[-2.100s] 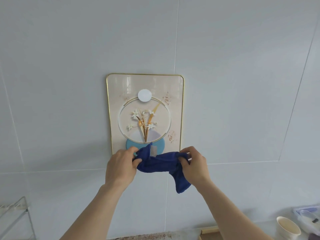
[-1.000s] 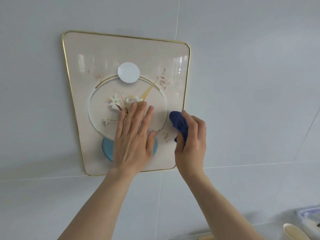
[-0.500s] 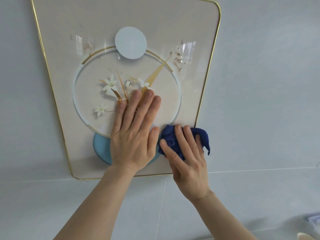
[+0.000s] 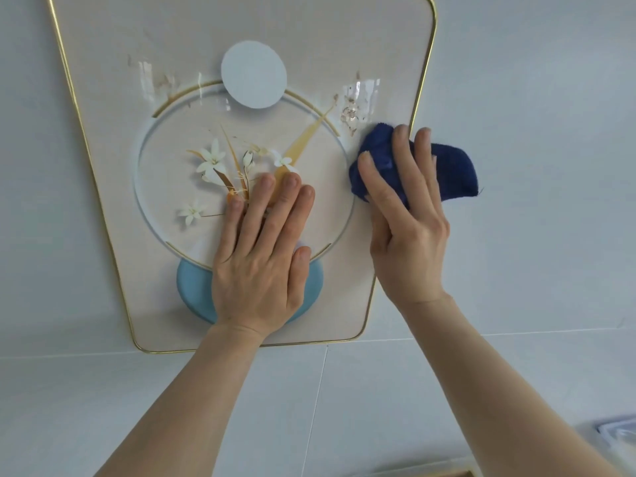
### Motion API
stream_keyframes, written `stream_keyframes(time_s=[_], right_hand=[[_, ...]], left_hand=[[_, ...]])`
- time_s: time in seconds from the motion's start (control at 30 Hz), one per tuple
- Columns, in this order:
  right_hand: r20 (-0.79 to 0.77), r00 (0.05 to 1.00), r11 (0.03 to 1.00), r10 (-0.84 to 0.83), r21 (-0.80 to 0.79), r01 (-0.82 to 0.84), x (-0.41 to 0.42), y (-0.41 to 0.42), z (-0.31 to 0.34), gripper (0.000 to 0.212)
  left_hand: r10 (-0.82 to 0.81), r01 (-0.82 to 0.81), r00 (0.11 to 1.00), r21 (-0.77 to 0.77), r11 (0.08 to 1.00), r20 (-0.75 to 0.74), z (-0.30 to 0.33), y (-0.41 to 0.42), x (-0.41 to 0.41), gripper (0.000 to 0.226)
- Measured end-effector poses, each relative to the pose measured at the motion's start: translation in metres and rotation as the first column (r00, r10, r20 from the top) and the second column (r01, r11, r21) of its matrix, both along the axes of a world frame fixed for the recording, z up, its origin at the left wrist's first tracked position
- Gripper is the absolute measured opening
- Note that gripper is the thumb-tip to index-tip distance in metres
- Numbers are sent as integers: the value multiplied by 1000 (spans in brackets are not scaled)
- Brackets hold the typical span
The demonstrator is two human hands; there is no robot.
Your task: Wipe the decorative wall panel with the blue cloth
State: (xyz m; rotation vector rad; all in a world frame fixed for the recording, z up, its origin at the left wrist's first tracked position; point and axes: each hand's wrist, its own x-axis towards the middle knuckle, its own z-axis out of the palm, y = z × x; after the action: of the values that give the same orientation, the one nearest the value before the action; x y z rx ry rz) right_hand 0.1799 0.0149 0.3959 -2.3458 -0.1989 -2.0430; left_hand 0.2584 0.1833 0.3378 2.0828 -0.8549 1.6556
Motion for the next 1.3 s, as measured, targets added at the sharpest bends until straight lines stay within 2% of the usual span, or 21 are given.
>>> stream_keyframes(time_s=[0.17,0.3,0.47,0.73,0.83,0.9,0.93,1.0,1.07,1.1,1.17,1.3], right_hand=[[47,999,1000,-22,10,21,2,5,-21,35],[40,996,996,-74,-47,76,-6,6,-46,42],[-100,983,977,-153,-168,135,-31,3,-96,47],[-334,913,954,-235,-259,151,-66,4,-170,60],[-456,874,985,-168,-105,135,-76,14,-170,61],[-496,868,976,13,195,97,-82,23,-159,58],[-485,861,920,150,389,59,-86,29,-145,55],[-359,857,730,371,682,-30,-94,39,-106,52],[-177,861,562,476,815,-143,-98,45,-60,43],[-97,866,517,491,832,-200,-98,48,-34,37],[27,886,528,463,794,-300,-94,53,11,31],[209,920,691,330,611,-387,-71,61,70,29]], left_hand=[[-4,4,1000,-1,1000,3,1,-1,-1,58],[-11,11,1000,-6,1000,1,1,0,0,58],[-32,32,999,0,999,-7,1,1,-2,58],[-61,63,997,27,998,-55,4,6,-7,59],[-71,75,994,47,996,-82,8,10,-13,59],[-71,77,991,53,996,-109,11,12,-18,59],[-74,81,989,56,995,-125,13,13,-22,59],[-79,87,986,53,995,-147,18,16,-29,59],[-83,89,984,35,995,-157,25,18,-35,58],[-85,89,984,18,996,-157,31,19,-38,58],[-90,89,986,-15,996,-143,46,20,-41,60],[-89,85,986,-39,996,-139,72,17,-37,66]])
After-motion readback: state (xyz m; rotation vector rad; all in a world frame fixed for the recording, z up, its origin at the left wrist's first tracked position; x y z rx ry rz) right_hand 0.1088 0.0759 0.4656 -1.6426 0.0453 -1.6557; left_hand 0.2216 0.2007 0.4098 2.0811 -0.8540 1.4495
